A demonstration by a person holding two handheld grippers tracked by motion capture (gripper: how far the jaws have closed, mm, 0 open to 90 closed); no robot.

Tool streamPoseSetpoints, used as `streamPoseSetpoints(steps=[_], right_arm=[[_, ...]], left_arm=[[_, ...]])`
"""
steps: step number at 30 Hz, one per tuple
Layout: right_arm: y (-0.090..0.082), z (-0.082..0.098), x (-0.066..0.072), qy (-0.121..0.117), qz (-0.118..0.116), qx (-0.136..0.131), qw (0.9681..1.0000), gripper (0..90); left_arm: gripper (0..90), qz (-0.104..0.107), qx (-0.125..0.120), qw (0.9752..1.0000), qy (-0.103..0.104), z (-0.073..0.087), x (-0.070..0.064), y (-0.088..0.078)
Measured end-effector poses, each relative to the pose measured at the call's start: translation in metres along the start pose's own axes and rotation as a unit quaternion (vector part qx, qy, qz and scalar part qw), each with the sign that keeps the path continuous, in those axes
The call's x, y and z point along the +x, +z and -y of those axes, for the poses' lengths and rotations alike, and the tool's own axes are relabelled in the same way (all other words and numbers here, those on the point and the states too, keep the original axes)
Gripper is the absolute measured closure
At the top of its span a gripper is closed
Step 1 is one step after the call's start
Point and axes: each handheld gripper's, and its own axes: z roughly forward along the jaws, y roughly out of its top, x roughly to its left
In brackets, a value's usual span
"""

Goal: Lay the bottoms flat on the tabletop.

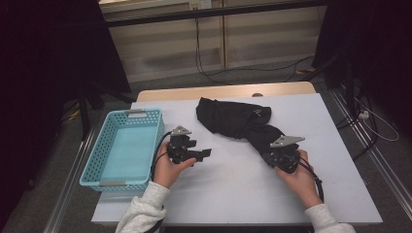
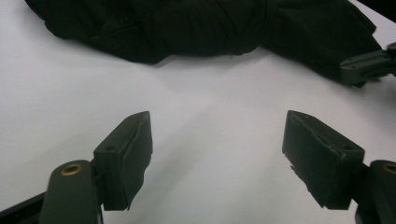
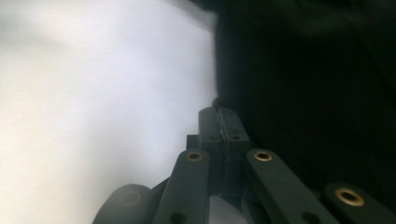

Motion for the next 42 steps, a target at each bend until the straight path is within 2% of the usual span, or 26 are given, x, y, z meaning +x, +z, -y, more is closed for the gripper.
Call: streamPoseSetpoints(steps=[5, 9, 11, 14, 17, 20, 22, 24, 25, 28, 30, 33, 37, 39, 41, 42], right_arm=[[-0.02, -0.017, 0.021, -0.005, -0.052, -0.042, 0.9977, 90.0], [-0.043, -0.028, 0.029, 0.005, -0.079, -0.087, 0.993, 90.0], [-0.055, -0.032, 0.025, 0.008, -0.07, -0.108, 0.9916, 90.0], [-0.067, -0.03, 0.005, 0.032, -0.043, -0.13, 0.99, 90.0], [-0.067, -0.016, -0.019, 0.058, -0.005, -0.127, 0.9902, 90.0], [-0.056, 0.004, -0.041, 0.085, 0.022, -0.1, 0.991, 90.0], [-0.045, 0.016, -0.047, 0.09, 0.026, -0.073, 0.9929, 89.9], [-0.037, 0.021, -0.047, 0.084, 0.026, -0.053, 0.9947, 89.8], [-0.035, 0.022, -0.046, 0.08, 0.026, -0.046, 0.9953, 89.8], [-0.035, 0.018, -0.042, 0.069, 0.036, -0.048, 0.9958, 89.5], [-0.036, 0.015, -0.038, 0.071, 0.012, -0.054, 0.9959, 89.6], [-0.03, 0.01, -0.024, 0.061, -0.031, -0.056, 0.9961, 89.6], [-0.014, 0.002, 0.002, 0.03, -0.063, -0.037, 0.9969, 89.4], [-0.006, -0.001, 0.012, 0.014, -0.057, -0.024, 0.998, 86.7], [-0.004, -0.006, 0.018, 0.009, -0.042, -0.035, 0.9985, 75.3], [-0.003, -0.01, 0.019, 0.001, -0.039, -0.043, 0.9983, 74.7]], left_arm=[[24.6, 0.001, 0.0, 1.0, -0.001, 0.0, 0.0, 0.0], [24.5, 0.003, 0.002, 1.0, -0.002, 0.001, -0.001, 0.001], [24.5, 0.003, 0.003, 1.0, 0.0, 0.001, -0.002, 0.002], [24.6, 0.004, 0.007, 1.0, 0.001, 0.002, -0.002, 0.002], [24.6, 0.002, 0.008, 1.0, 0.0, 0.002, -0.002, 0.003], [24.7, 0.002, 0.009, 1.0, -0.001, 0.002, -0.002, 0.005], [24.7, 0.003, 0.01, 0.9999, 0.0, 0.002, -0.001, 0.006], [24.8, 0.003, 0.013, 0.9999, 0.002, 0.002, -0.001, 0.007], [24.8, 0.004, 0.013, 0.9999, 0.001, 0.002, -0.001, 0.007], [24.9, 0.003, 0.011, 0.9999, 0.001, 0.002, -0.001, 0.006], [24.9, 0.002, 0.01, 0.9999, 0.0, 0.002, -0.001, 0.005], [24.9, 0.003, 0.009, 1.0, 0.0, 0.002, -0.002, 0.005], [25.0, 0.003, 0.007, 1.0, 0.0, 0.002, -0.002, 0.003], [25.0, 0.002, 0.007, 1.0, 0.001, 0.002, -0.002, 0.002], [25.0, 0.001, 0.006, 1.0, -0.001, 0.002, -0.001, 0.001], [25.0, 0.001, 0.007, 1.0, 0.0, 0.002, -0.001, 0.001]])
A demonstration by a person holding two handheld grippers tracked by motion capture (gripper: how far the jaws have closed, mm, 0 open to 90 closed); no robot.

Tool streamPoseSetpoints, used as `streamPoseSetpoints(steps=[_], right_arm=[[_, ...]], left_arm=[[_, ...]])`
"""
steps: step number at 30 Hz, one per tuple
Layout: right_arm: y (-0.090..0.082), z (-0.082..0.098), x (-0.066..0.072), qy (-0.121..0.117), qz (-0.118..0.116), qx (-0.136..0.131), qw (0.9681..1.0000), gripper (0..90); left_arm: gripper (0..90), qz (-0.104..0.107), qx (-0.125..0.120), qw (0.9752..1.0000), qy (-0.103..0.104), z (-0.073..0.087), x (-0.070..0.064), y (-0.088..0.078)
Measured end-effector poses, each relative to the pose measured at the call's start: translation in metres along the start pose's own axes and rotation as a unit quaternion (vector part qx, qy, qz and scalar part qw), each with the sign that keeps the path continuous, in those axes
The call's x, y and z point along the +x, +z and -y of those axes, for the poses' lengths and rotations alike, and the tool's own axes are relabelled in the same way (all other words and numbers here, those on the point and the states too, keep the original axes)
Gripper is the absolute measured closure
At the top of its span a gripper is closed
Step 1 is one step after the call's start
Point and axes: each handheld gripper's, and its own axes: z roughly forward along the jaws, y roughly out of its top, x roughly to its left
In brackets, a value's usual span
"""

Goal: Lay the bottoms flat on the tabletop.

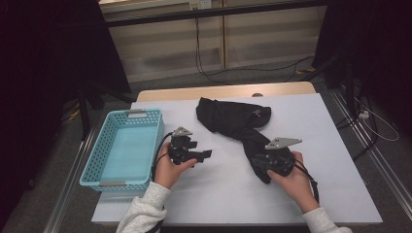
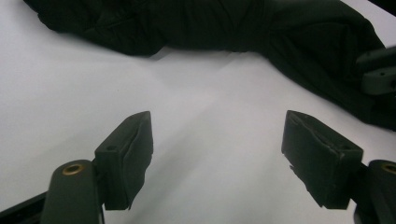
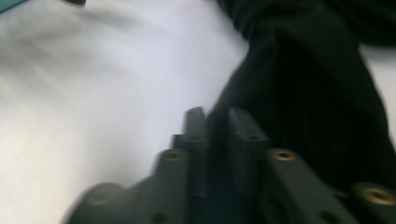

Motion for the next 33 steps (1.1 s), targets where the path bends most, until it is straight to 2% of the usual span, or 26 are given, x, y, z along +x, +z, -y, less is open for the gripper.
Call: streamPoseSetpoints(steps=[2, 4, 7, 10, 14, 15, 16, 17, 19, 21, 24, 28, 30, 32, 33], right_arm=[[0.003, -0.009, 0.002, -0.007, -0.001, -0.019, 0.9998, 71.8], [0.011, -0.016, 0.003, -0.003, -0.002, -0.033, 0.9995, 67.3], [0.035, -0.028, 0.0, -0.002, 0.002, -0.019, 0.9998, 65.3], [0.06, -0.04, -0.009, -0.011, 0.029, -0.003, 0.9995, 63.8], [0.083, -0.048, -0.023, 0.002, 0.071, -0.005, 0.9974, 64.7], [0.088, -0.049, -0.024, 0.003, 0.069, 0.002, 0.9976, 68.7], [0.092, -0.048, -0.024, -0.004, 0.074, 0.008, 0.9972, 79.3], [0.093, -0.048, -0.025, -0.009, 0.073, 0.005, 0.9973, 85.5], [0.092, -0.051, -0.026, 0.009, 0.063, 0.0, 0.998, 87.4], [0.088, -0.055, -0.024, 0.009, 0.055, -0.005, 0.9984, 88.1], [0.075, -0.063, -0.024, 0.031, 0.025, -0.022, 0.999, 88.1], [0.053, -0.074, -0.029, 0.066, -0.017, -0.062, 0.9957, 88.3], [0.043, -0.079, -0.035, 0.074, -0.015, -0.074, 0.9944, 88.3], [0.035, -0.082, -0.044, 0.074, 0.001, -0.08, 0.994, 88.2], [0.033, -0.082, -0.05, 0.083, 0.006, -0.08, 0.9933, 88.2]], left_arm=[[25.0, -0.001, -0.002, 1.0, -0.001, 0.001, 0.001, -0.001], [25.0, -0.002, -0.001, 1.0, -0.002, 0.001, 0.002, -0.002], [25.0, -0.003, -0.003, 1.0, -0.004, 0.002, 0.002, -0.003], [25.0, -0.001, -0.004, 1.0, -0.004, 0.002, 0.001, -0.004], [25.0, 0.001, -0.004, 1.0, -0.005, 0.002, 0.002, -0.002], [25.0, 0.001, -0.004, 1.0, -0.006, 0.003, 0.002, -0.002], [25.0, 0.001, -0.002, 1.0, -0.007, 0.003, 0.003, -0.002], [25.0, 0.001, -0.002, 1.0, -0.008, 0.003, 0.003, -0.002], [25.0, 0.002, -0.003, 1.0, -0.009, 0.003, 0.004, -0.003], [25.1, 0.001, -0.004, 1.0, -0.009, 0.003, 0.004, -0.003], [25.2, 0.001, -0.006, 0.9999, -0.009, 0.002, 0.004, -0.004], [25.7, -0.002, -0.006, 0.9999, -0.013, 0.002, 0.005, -0.004], [25.7, -0.002, -0.005, 0.9999, -0.013, 0.002, 0.005, -0.004], [25.7, -0.001, -0.005, 0.9999, -0.011, 0.002, 0.005, -0.003], [25.7, 0.0, -0.004, 0.9999, -0.011, 0.002, 0.005, -0.003]])
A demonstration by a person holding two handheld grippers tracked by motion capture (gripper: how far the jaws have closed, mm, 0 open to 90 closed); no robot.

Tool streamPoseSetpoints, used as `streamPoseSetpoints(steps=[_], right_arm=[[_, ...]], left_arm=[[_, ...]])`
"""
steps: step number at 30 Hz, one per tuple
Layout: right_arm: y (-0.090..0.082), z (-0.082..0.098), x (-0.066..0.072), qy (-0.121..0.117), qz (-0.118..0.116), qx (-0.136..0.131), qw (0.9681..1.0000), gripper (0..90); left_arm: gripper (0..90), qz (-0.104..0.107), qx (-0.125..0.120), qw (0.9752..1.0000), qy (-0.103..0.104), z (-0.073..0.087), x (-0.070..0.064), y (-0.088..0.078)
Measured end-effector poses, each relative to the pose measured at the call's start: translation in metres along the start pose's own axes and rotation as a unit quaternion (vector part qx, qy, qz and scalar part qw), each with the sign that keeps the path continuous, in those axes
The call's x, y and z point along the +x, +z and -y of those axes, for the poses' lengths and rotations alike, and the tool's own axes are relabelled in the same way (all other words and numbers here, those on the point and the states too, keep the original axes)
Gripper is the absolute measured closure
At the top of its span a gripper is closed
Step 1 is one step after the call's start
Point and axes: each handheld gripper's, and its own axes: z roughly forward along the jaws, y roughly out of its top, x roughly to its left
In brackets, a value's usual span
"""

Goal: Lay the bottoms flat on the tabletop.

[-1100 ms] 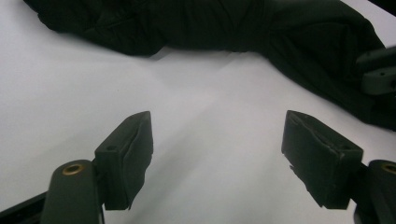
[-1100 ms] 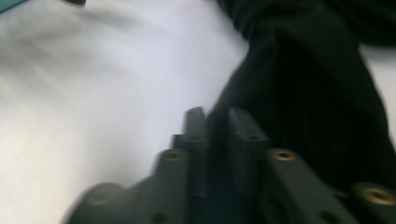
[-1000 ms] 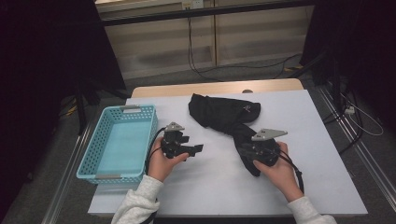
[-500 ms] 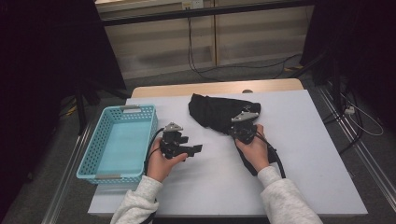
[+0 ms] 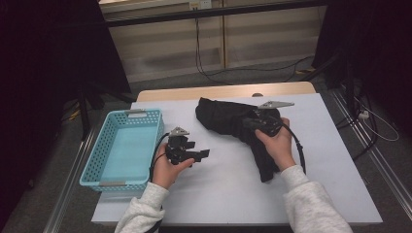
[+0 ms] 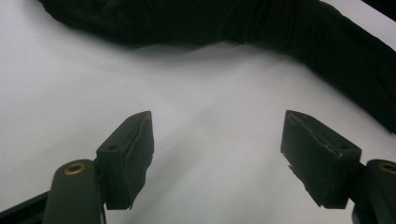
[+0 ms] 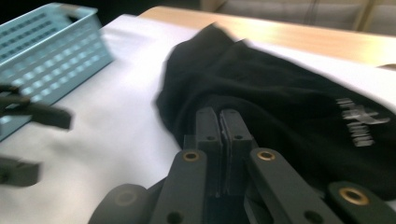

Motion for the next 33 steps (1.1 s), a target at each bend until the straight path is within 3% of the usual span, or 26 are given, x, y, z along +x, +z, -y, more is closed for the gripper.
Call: streamPoseSetpoints(steps=[3, 6, 9, 13, 16, 19, 22, 25, 27, 28, 31, 33], right_arm=[[-0.002, 0.001, -0.018, 0.012, 0.026, 0.003, 0.9996, 87.6], [0.003, 0.011, -0.028, 0.016, 0.044, 0.029, 0.9985, 86.1], [0.004, 0.021, -0.027, -0.006, 0.06, 0.045, 0.9971, 84.9], [-0.003, 0.027, -0.016, -0.022, 0.055, 0.052, 0.9969, 73.1], [-0.013, 0.029, -0.001, -0.056, 0.058, 0.049, 0.9955, 64.6], [-0.022, 0.035, 0.015, -0.088, 0.047, 0.045, 0.994, 63.4], [-0.021, 0.045, 0.029, -0.099, 0.024, 0.053, 0.9934, 63.1], [-0.015, 0.056, 0.038, -0.124, 0.036, 0.073, 0.989, 61.2], [-0.008, 0.063, 0.036, -0.13, 0.05, 0.094, 0.9859, 59.8], [-0.004, 0.067, 0.033, -0.127, 0.054, 0.106, 0.9849, 61.4], [0.0, 0.073, 0.031, -0.135, 0.05, 0.122, 0.982, 81.9], [0.001, 0.073, 0.03, -0.13, 0.043, 0.128, 0.9822, 86.4]], left_arm=[[25.7, 0.002, 0.002, 1.0, 0.0, 0.0, 0.0, 0.002], [25.7, 0.002, 0.004, 1.0, -0.001, 0.001, 0.0, 0.003], [25.8, 0.0, 0.003, 1.0, -0.002, 0.001, 0.001, 0.002], [25.9, 0.002, 0.003, 1.0, 0.0, 0.0, 0.0, 0.002], [25.8, 0.001, 0.003, 1.0, 0.002, 0.0, -0.001, 0.002], [25.7, 0.001, 0.006, 1.0, 0.001, 0.001, -0.001, 0.003], [25.7, 0.001, 0.007, 1.0, 0.002, 0.001, -0.002, 0.004], [25.7, 0.0, 0.007, 1.0, 0.003, 0.001, -0.003, 0.004], [25.7, 0.001, 0.007, 1.0, 0.003, 0.001, -0.003, 0.004], [25.7, 0.001, 0.007, 1.0, 0.003, 0.0, -0.004, 0.004], [25.7, 0.0, 0.006, 1.0, 0.004, 0.0, -0.003, 0.004], [25.7, -0.002, 0.004, 1.0, 0.004, 0.0, -0.002, 0.003]])
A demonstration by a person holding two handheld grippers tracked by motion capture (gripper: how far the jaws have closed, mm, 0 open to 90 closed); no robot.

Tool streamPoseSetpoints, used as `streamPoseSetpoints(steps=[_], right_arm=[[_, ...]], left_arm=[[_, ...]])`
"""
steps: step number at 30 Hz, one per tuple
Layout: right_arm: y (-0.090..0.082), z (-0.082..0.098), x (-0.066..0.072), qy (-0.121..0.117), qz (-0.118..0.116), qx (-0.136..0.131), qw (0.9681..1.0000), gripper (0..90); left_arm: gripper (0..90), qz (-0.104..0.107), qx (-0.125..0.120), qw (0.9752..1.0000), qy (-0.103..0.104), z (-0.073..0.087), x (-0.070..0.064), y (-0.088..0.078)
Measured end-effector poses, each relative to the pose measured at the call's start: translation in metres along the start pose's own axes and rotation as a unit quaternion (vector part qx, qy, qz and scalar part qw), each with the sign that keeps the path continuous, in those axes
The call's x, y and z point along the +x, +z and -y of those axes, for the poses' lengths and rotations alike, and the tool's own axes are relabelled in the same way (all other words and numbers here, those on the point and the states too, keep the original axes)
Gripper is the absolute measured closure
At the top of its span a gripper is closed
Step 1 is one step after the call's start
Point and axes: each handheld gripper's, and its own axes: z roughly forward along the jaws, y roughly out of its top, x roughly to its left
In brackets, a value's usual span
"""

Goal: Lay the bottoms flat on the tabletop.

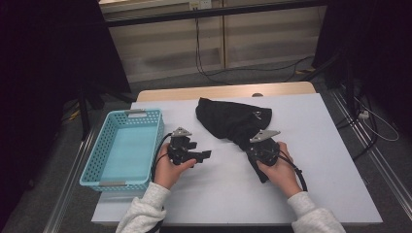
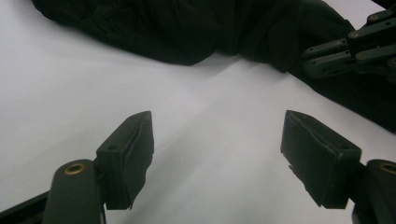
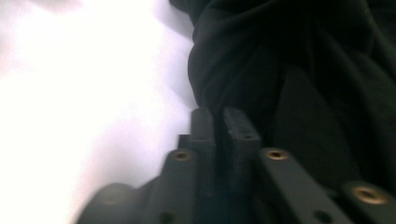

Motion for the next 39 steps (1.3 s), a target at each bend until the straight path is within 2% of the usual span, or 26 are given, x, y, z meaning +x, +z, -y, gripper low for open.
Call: streamPoseSetpoints(steps=[4, 8, 11, 15, 19, 20, 21, 23, 25, 26, 28, 30, 33, 38, 39], right_arm=[[-0.005, -0.004, -0.002, 0.023, -0.031, -0.006, 0.9992, 88.0], [-0.027, -0.014, 0.0, 0.036, -0.049, -0.049, 0.997, 88.0], [-0.05, -0.022, -0.011, 0.06, -0.059, -0.087, 0.9927, 88.0], [-0.077, -0.026, -0.037, 0.085, -0.034, -0.112, 0.9895, 88.2], [-0.09, -0.017, -0.071, 0.126, -0.005, -0.121, 0.9846, 88.3], [-0.091, -0.014, -0.078, 0.13, 0.01, -0.122, 0.9839, 88.2], [-0.092, -0.011, -0.084, 0.136, 0.022, -0.12, 0.9832, 88.2], [-0.087, -0.002, -0.095, 0.149, 0.031, -0.103, 0.983, 88.0], [-0.078, 0.008, -0.101, 0.152, 0.036, -0.071, 0.9851, 85.4], [-0.073, 0.012, -0.101, 0.15, 0.043, -0.056, 0.9862, 82.5], [-0.067, 0.017, -0.096, 0.128, 0.064, -0.039, 0.9889, 75.6], [-0.064, 0.018, -0.088, 0.112, 0.068, -0.043, 0.9904, 69.6], [-0.065, 0.013, -0.069, 0.072, 0.075, -0.051, 0.9933, 60.2], [-0.067, 0.002, -0.04, 0.023, 0.054, -0.067, 0.9961, 54.7], [-0.066, -0.001, -0.035, 0.014, 0.043, -0.068, 0.9967, 54.3]], left_arm=[[25.7, -0.002, -0.001, 1.0, 0.0, -0.001, 0.0, -0.001], [25.8, -0.002, -0.003, 1.0, 0.0, -0.001, 0.001, -0.002], [25.8, -0.002, -0.003, 1.0, -0.001, -0.001, 0.001, -0.003], [25.8, -0.002, -0.004, 1.0, 0.002, -0.002, 0.0, -0.004], [25.8, 0.0, -0.004, 1.0, 0.002, -0.002, 0.0, -0.004], [25.8, 0.0, -0.004, 1.0, 0.0, -0.002, 0.0, -0.003], [25.8, 0.0, -0.003, 1.0, 0.0, -0.002, 0.001, -0.003], [25.8, -0.001, -0.003, 1.0, 0.0, -0.002, 0.001, -0.003], [25.8, 0.0, -0.003, 1.0, -0.001, -0.001, 0.001, -0.002], [25.8, 0.0, -0.003, 1.0, 0.0, -0.002, 0.001, -0.002], [25.8, 0.0, -0.003, 1.0, 0.0, -0.002, 0.001, -0.002], [25.8, 0.001, -0.002, 1.0, -0.001, -0.001, 0.001, -0.002], [25.8, 0.001, 0.0, 1.0, 0.0, -0.001, 0.0, -0.001], [25.7, 0.002, 0.002, 1.0, 0.001, -0.001, -0.001, 0.0], [25.6, 0.001, 0.002, 1.0, 0.001, -0.001, -0.001, 0.0]])
